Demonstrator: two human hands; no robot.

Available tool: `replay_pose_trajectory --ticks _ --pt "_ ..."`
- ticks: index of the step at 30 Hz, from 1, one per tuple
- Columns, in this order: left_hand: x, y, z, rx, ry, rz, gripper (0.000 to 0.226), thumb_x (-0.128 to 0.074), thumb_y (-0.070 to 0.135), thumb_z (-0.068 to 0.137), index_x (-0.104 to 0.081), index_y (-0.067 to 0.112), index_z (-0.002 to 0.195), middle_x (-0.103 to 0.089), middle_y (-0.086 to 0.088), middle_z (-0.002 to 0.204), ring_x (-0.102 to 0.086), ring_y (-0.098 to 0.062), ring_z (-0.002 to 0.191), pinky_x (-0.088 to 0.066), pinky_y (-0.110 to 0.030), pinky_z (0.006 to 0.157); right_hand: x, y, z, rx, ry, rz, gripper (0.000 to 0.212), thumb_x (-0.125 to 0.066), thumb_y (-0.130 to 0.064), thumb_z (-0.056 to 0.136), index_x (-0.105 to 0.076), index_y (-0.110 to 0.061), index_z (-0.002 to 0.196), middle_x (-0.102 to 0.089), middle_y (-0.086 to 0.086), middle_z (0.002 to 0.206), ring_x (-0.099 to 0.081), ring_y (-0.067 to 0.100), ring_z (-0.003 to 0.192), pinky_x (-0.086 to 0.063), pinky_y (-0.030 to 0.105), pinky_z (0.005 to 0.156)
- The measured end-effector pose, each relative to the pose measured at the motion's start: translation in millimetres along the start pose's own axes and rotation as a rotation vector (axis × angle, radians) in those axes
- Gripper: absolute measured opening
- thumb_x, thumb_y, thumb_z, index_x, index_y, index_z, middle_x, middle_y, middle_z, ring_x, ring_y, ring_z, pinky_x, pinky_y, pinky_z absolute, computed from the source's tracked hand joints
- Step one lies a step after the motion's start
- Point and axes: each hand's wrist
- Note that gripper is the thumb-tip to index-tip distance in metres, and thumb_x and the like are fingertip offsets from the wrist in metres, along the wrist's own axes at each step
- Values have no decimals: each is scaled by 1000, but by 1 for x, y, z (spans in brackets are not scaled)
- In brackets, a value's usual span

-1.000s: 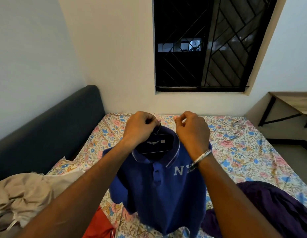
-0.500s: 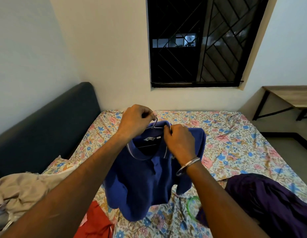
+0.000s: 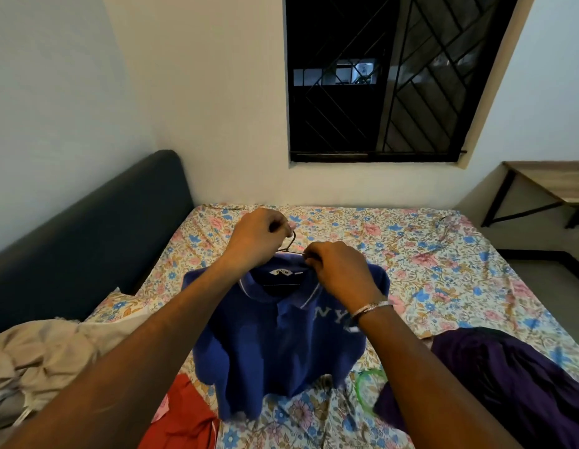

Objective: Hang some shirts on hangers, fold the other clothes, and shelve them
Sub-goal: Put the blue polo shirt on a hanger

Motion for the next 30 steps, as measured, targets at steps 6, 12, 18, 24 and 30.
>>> replay_pose_trajectory --ticks 6,12,18,24,30 --pt "9 -16 0 49 76 -42 28 -61 29 100 -73 24 76 -52 16 47 -47 -5 48 -32 -26 52 -21 4 -18 15 231 -29 41 -66 -23 92 -48 -30 128 -64 -1 112 -61 30 97 -48 42 83" --pt "10 -41 -3 -12 -4 -44 25 -59 30 102 -71 22 82 -63 9 68 -55 -11 62 -41 -30 61 2 12 -7 50 -163 300 34 -68 -45 91 -61 -34 123 -68 -6 112 -64 19 99 -55 44 87" --pt "1 -61 -17 -20 40 -134 23 -58 33 102 -63 26 81 -68 -4 80 -63 -22 77 -49 -40 72 -6 -18 14 168 -284 2 28 -65 -45 93 -52 -27 75 -55 -3 75 -56 23 72 -46 36 62" --pt "35 -82 -32 30 238 -192 23 -61 33 101 -64 28 79 -63 4 73 -57 -12 69 -43 -26 63 -23 -76 33 275 -154 178 21 -55 -43 98 -58 -24 87 -57 -2 75 -54 22 69 -40 36 57" --pt "102 -94 -72 88 510 -187 21 -64 28 100 -69 16 84 -65 9 72 -60 -7 67 -47 -26 63 -3 -144 60 500 -129 295 26 -58 -47 94 -55 -26 78 -56 -7 70 -56 21 71 -40 36 57"
Point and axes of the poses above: each hand's wrist, its own z-axis towards the middle knuckle, its own x-axis out of the back of the hand, y = z × x
